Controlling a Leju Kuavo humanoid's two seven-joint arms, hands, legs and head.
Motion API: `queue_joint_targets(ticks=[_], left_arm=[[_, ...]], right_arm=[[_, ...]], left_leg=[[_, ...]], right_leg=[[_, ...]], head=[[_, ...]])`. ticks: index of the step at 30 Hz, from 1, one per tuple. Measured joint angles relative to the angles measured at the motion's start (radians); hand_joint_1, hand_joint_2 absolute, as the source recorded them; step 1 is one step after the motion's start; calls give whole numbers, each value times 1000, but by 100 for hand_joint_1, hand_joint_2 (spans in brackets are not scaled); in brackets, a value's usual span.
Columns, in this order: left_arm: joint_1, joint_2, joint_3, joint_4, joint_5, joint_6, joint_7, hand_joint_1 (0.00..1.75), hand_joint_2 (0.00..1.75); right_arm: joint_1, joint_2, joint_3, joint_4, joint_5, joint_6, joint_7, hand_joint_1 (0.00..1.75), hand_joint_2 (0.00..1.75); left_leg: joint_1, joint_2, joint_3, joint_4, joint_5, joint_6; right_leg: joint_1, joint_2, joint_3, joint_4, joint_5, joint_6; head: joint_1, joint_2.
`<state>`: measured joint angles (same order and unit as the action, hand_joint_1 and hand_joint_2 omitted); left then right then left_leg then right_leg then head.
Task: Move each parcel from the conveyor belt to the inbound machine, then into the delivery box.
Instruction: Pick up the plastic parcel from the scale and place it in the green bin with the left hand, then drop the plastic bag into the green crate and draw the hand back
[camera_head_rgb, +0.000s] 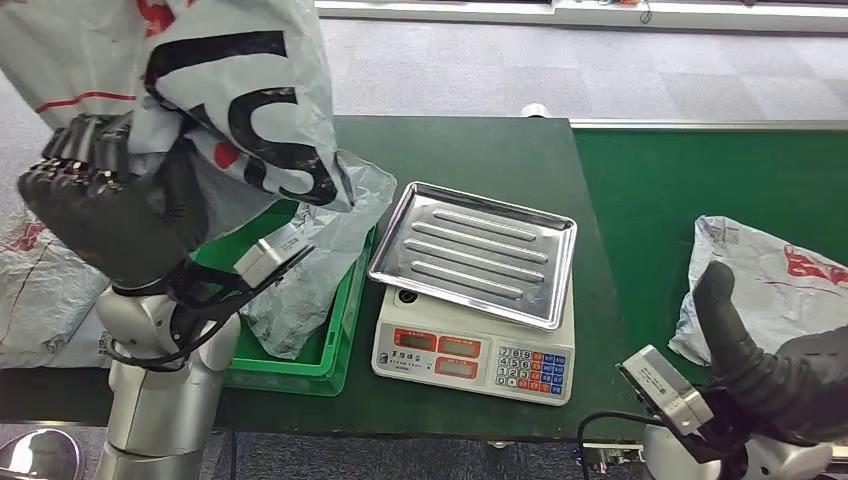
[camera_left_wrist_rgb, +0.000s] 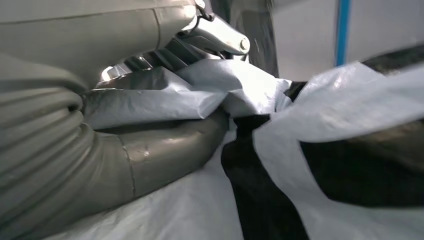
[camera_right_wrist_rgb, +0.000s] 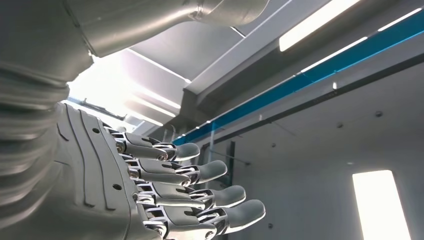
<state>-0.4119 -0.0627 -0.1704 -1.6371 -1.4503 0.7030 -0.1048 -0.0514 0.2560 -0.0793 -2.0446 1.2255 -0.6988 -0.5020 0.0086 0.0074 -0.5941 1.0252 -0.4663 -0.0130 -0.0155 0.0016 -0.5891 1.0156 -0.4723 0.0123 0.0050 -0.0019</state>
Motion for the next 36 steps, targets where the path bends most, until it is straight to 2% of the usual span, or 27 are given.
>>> queue_joint_targets(ticks=[2, 4, 5, 7, 10, 12, 14, 16, 18, 21, 24, 36], left_arm=[[19, -40, 87, -78, 60, 0, -122, 175, 175], [26, -102, 198, -120, 101, 0, -271, 175, 175], [28, -133, 255, -128, 99, 0, -318, 175, 175], [35, -177, 346, -132, 60, 0, -331, 175, 175], [45, -215, 418, -131, 23, -2, -298, 175, 175], [50, -225, 440, -117, -20, -21, -230, 175, 175], [58, -200, 428, -72, -62, -101, -57, 175, 175], [64, -148, 365, -6, -72, -237, 158, 175, 175], [68, -103, 280, 60, -72, -342, 275, 175, 175], [77, -60, 190, 150, -72, -390, 297, 175, 175], [82, -35, 149, 227, -72, -401, 300, 175, 175], [97, 1, 131, 339, -72, -401, 302, 175, 175]], right_arm=[[0, 0, -1, 2, 6, 0, 4, 0, 175], [0, 0, -1, 3, 19, 0, 15, 0, 175], [0, 0, -1, 3, 27, 0, 24, 0, 175], [0, 0, -1, 3, 41, 0, 39, 0, 175], [0, 0, -1, 3, 50, 0, 48, 0, 175], [0, 0, -1, 3, 62, 0, 58, 0, 175], [1, 0, -1, 1, 77, 0, 71, 0, 175], [1, 0, -1, -2, 83, 0, 75, 0, 175], [1, 0, -1, -4, 83, 0, 72, 0, 175], [1, 0, -1, -4, 83, 0, 70, 0, 175], [1, 0, -1, -4, 82, 0, 69, 0, 175], [1, 0, -1, -4, 74, 0, 58, 0, 175]], left_leg=[[0, 0, 0, 0, 0, 0], [0, -1, 0, 0, 0, 0], [0, -1, 1, 0, 0, 1], [0, 0, 2, 0, 0, 1], [0, 0, 2, 0, 0, 1], [0, -1, 2, 1, 1, 1], [-1, -1, 3, 1, 1, 1], [-1, 0, 3, 1, 1, 1], [-1, -1, 3, 0, 1, 0], [-1, 1, 3, 0, 1, 0], [-1, 2, 2, 0, 1, 0], [-1, 2, 2, 0, 0, 0]], right_leg=[[0, -1, 0, 0, 0, 0], [-1, -1, 1, 0, 0, 0], [-1, -1, 1, 0, 0, 0], [-1, -1, 2, 0, 0, 0], [-1, -1, 2, 0, 1, 0], [-1, -1, 2, 0, 1, 0], [-1, -1, 2, 0, 1, 0], [0, 0, 1, 0, 1, 0], [0, -1, 2, 0, 1, 0], [0, 0, 2, 0, 1, 0], [-1, 2, 1, 0, 1, 0], [0, 2, 1, 0, 1, 0]], head=[[0, 0], [0, 0], [0, 0], [0, 0], [0, 0], [0, 0], [0, 0], [0, 0], [0, 0], [0, 0], [0, 0], [0, 0]])
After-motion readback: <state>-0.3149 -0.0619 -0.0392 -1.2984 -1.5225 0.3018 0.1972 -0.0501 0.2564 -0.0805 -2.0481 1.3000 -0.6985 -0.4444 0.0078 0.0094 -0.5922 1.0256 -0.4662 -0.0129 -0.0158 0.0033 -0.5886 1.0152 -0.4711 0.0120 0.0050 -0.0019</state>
